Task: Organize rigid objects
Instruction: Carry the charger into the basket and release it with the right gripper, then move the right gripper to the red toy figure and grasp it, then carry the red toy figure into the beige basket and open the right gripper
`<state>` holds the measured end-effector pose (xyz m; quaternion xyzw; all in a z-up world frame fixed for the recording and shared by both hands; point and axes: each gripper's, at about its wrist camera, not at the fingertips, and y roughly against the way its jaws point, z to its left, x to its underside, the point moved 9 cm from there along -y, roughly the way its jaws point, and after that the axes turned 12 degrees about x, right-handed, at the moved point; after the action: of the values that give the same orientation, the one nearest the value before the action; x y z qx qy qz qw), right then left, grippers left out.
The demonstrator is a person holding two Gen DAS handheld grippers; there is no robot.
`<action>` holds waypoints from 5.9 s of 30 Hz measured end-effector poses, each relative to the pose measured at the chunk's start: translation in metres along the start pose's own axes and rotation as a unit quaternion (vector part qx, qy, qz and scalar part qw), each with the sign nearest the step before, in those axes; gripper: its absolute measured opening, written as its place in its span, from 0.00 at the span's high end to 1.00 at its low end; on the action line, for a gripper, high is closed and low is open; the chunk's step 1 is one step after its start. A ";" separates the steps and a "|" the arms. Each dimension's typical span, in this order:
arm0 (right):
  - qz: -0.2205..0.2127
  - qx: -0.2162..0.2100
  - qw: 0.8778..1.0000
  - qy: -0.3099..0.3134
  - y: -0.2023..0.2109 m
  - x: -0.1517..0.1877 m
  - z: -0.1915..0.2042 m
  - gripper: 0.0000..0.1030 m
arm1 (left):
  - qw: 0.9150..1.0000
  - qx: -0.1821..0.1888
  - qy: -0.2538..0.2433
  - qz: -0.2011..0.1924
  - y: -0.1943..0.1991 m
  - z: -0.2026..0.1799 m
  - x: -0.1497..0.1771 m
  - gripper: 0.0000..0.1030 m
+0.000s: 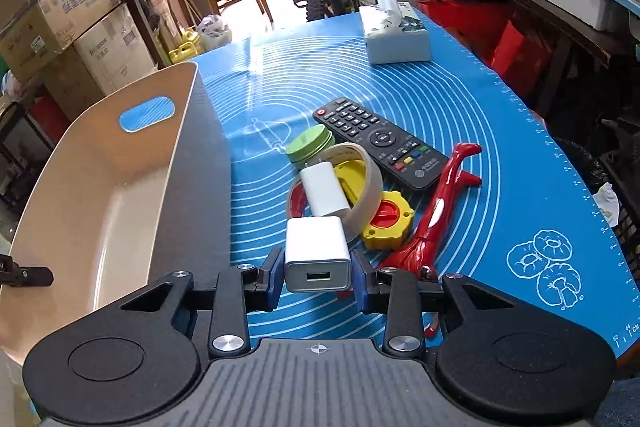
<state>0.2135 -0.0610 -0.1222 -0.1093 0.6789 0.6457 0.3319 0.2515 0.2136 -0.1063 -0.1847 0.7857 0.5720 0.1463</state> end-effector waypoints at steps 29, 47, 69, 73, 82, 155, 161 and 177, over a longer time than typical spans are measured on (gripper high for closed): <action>-0.073 -0.096 0.985 0.125 0.034 -0.071 0.161 0.59 | 1.000 0.002 0.001 0.001 -0.001 0.000 0.000 0.94; 0.057 -0.038 0.966 0.250 -0.033 -0.010 0.192 0.59 | 1.000 0.003 -0.001 0.001 0.000 0.000 0.000 0.94; -0.014 -0.085 0.979 0.184 0.039 -0.063 0.127 0.37 | 1.000 0.002 -0.001 0.002 0.000 0.000 0.000 0.94; -0.045 -0.063 0.985 0.153 0.047 -0.085 0.085 0.37 | 1.000 0.002 -0.002 0.002 0.001 0.000 0.000 0.94; -0.043 0.035 0.994 0.092 0.008 -0.100 -0.015 0.37 | 1.000 0.002 -0.001 0.002 0.001 0.000 0.000 0.94; -0.103 0.036 0.994 0.018 0.029 -0.109 -0.024 0.71 | 1.000 0.001 -0.001 0.003 0.001 0.000 0.000 0.94; -0.137 -0.008 0.990 0.014 0.053 -0.130 0.009 0.71 | 1.000 0.002 0.000 0.003 0.001 0.000 0.000 0.94; -0.110 -0.097 0.986 0.076 0.050 -0.104 0.121 0.71 | 1.000 0.002 0.000 0.003 0.001 0.000 0.000 0.94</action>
<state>0.3007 0.0315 -0.0142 -0.2639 0.6204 0.6575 0.3364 0.2509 0.2138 -0.1055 -0.1819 0.7871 0.5712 0.1453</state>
